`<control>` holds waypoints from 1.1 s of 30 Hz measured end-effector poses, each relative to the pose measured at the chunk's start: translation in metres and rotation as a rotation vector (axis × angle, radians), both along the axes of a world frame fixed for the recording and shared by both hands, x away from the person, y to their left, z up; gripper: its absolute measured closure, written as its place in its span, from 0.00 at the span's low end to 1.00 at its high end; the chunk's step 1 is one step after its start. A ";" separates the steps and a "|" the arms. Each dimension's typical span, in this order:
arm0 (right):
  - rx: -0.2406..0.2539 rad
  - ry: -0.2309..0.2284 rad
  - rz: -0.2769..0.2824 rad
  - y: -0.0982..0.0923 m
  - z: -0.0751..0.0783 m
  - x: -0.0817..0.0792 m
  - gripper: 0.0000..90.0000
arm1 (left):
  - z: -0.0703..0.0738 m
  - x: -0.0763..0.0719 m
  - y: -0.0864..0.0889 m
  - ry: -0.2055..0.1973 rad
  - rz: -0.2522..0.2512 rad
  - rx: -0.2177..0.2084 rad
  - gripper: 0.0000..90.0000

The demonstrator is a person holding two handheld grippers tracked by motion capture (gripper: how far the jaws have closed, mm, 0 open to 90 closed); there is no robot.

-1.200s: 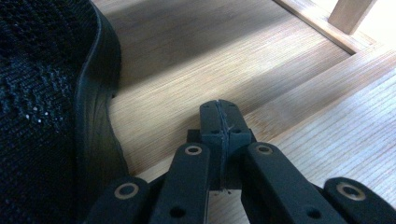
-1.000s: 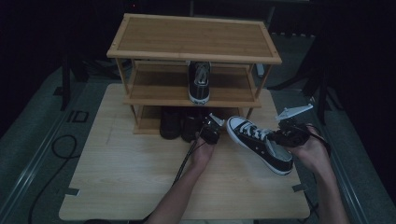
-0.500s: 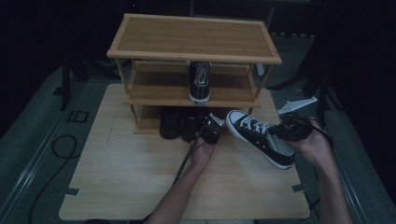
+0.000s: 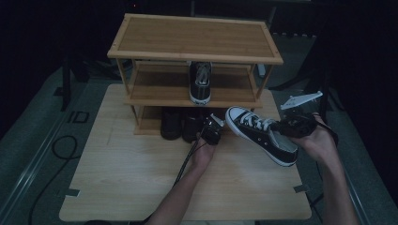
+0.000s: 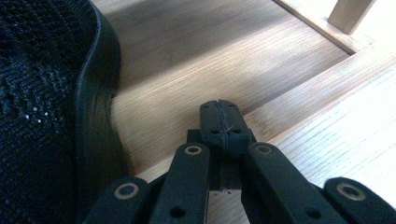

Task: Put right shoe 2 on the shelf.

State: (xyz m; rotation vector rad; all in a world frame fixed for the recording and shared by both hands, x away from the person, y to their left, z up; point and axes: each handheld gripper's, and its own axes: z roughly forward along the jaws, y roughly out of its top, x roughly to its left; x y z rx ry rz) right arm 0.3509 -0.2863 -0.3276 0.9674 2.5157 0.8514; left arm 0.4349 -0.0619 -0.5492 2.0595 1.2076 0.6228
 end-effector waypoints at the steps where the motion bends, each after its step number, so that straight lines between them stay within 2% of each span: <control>1: 0.003 0.002 0.009 0.001 0.004 -0.001 0.98 | 0.000 0.000 -0.001 -0.006 0.011 -0.010 1.00; 7: 0.019 -0.014 0.026 0.008 0.015 -0.001 0.98 | 0.000 0.000 -0.001 -0.005 0.008 -0.012 1.00; 13: 0.034 -0.030 0.009 0.016 0.023 0.006 0.98 | -0.001 0.000 -0.001 -0.010 0.015 -0.022 1.00; 14: 0.039 -0.030 0.005 0.017 0.023 0.008 0.98 | 0.000 0.000 -0.001 -0.004 0.012 -0.011 1.00; 33: 0.066 -0.039 -0.058 0.039 0.022 0.039 0.98 | 0.000 0.000 -0.001 -0.006 0.012 -0.010 1.00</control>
